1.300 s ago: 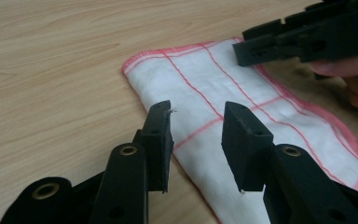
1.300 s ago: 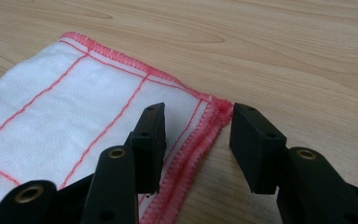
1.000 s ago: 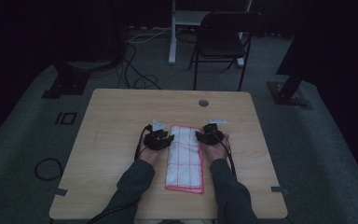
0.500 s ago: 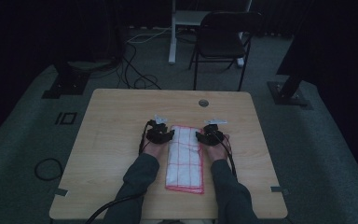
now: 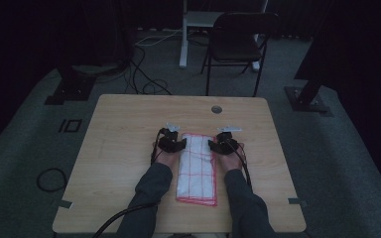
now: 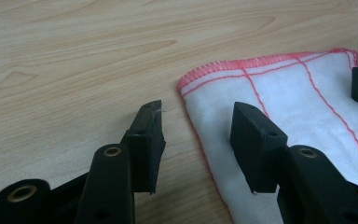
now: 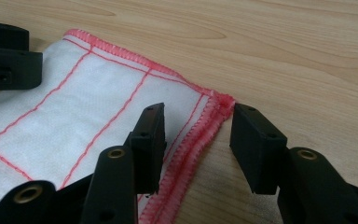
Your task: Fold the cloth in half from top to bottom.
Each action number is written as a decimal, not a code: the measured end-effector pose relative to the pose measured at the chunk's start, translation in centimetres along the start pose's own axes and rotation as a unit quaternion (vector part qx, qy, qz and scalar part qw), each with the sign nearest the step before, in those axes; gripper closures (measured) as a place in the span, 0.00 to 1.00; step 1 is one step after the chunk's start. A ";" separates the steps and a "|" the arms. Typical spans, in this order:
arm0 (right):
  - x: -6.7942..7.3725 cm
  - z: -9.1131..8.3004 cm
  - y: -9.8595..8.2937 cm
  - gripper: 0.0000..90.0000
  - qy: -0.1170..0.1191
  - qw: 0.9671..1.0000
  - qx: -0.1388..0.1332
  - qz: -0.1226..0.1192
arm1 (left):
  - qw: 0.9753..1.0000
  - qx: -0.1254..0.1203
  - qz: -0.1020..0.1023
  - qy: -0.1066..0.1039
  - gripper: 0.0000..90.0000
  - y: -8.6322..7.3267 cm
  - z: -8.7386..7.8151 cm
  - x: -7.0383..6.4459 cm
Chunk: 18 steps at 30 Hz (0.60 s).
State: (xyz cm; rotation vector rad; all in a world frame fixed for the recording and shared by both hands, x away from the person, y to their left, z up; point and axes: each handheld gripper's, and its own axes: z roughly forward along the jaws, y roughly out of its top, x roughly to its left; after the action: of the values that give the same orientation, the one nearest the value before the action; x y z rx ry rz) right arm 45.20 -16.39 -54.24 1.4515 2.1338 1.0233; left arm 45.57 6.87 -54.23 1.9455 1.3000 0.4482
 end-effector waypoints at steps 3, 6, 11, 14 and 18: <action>0.1 0.0 0.0 0.63 0.001 1.000 0.000 -0.001 | 1.000 0.005 -0.005 0.002 0.60 0.2 0.0 -0.1; 0.3 0.2 0.1 0.69 0.003 1.000 0.000 -0.003 | 1.000 0.011 -0.002 0.003 0.61 0.3 0.1 -0.2; 0.4 0.2 0.2 0.77 0.005 1.000 0.004 -0.006 | 1.000 0.016 -0.004 0.001 0.65 0.4 0.0 -0.3; 0.5 0.3 0.3 0.85 0.011 1.000 0.006 -0.009 | 1.000 0.016 -0.002 0.004 0.73 0.3 0.0 -0.7; 0.6 0.3 0.3 0.91 0.019 1.000 0.007 -0.014 | 1.000 0.022 -0.005 -0.001 0.84 0.4 0.1 -1.0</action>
State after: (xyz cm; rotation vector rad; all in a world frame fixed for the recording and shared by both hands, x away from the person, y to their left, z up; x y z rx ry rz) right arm 45.35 -15.70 -54.17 1.4142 2.1858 1.0362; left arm 45.46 5.81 -53.86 1.9738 1.3270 0.4157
